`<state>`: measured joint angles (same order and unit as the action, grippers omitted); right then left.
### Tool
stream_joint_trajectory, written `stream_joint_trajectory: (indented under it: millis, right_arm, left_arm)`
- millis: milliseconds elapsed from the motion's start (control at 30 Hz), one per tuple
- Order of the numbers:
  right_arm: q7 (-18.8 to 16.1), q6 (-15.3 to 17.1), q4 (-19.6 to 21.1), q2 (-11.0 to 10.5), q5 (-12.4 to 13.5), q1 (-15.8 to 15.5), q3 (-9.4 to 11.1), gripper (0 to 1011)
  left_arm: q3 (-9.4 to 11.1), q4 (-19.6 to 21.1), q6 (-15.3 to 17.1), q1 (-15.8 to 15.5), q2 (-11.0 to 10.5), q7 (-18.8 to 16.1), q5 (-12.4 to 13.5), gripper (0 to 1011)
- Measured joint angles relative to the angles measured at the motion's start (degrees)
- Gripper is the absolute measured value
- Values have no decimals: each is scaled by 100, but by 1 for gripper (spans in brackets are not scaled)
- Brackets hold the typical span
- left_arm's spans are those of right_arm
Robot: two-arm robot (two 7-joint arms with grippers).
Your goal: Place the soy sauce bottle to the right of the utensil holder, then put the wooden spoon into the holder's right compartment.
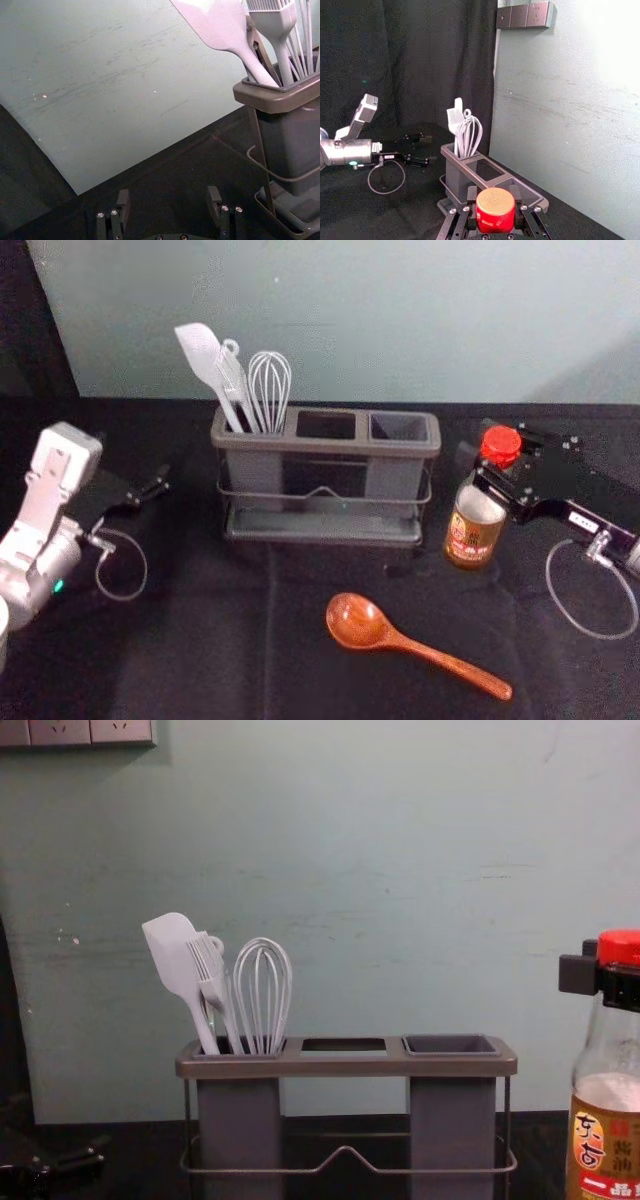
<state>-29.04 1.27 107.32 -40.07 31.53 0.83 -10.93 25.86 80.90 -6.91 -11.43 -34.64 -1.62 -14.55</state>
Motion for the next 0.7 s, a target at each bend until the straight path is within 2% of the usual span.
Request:
stream_joint_trajectory:
  millis: [700]
  right_arm:
    - [-5, -43, -7, -3, 13, -62, 26, 382]
  left_arm:
    - [0, 0, 0, 0, 0, 0, 0, 1005]
